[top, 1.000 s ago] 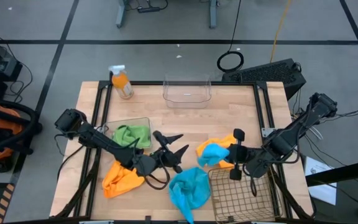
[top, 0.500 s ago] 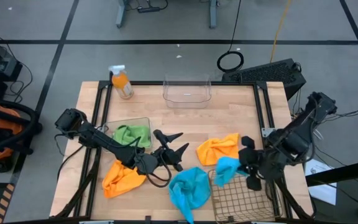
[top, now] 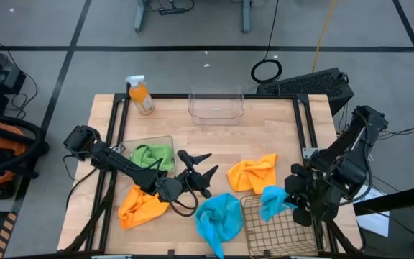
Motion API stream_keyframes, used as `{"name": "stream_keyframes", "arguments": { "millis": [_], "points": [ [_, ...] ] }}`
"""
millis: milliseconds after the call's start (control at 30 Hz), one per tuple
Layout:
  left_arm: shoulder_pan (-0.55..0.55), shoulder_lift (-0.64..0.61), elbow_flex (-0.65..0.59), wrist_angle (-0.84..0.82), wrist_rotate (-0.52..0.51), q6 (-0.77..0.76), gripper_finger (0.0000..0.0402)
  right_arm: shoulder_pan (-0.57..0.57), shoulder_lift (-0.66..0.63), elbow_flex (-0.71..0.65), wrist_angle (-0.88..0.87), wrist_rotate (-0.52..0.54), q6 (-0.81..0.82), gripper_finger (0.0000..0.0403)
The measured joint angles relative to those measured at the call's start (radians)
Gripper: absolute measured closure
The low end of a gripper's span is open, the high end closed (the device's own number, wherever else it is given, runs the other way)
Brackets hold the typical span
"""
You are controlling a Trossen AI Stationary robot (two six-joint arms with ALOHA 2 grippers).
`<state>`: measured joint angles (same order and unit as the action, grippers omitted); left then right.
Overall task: Sort microfiber towel by color & place in baskets
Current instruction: Put the top blue microfiber towel into the wire basket
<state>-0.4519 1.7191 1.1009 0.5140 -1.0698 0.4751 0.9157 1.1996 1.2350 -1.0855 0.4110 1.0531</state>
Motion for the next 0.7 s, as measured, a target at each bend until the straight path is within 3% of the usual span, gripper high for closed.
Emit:
{"name": "stream_keyframes", "arguments": {
  "millis": [400, 533, 700],
  "points": [
    [0.0, 0.0, 0.0, 0.0, 0.026, -0.02, 0.0159, 0.002, 0.06, 0.0, -0.038, -0.087, 0.085, 0.0395],
    [0.0, 0.0, 0.0, 0.0, 0.026, -0.024, 0.0159, 0.002, 0.088, 0.0, 0.01, -0.152, 0.064, 0.0394],
    [0.001, 0.0, 0.0, 0.0, 0.026, -0.024, 0.0159, 0.002, 0.122, 0.0, 0.089, -0.158, 0.037, 0.0394]
  ]
}}
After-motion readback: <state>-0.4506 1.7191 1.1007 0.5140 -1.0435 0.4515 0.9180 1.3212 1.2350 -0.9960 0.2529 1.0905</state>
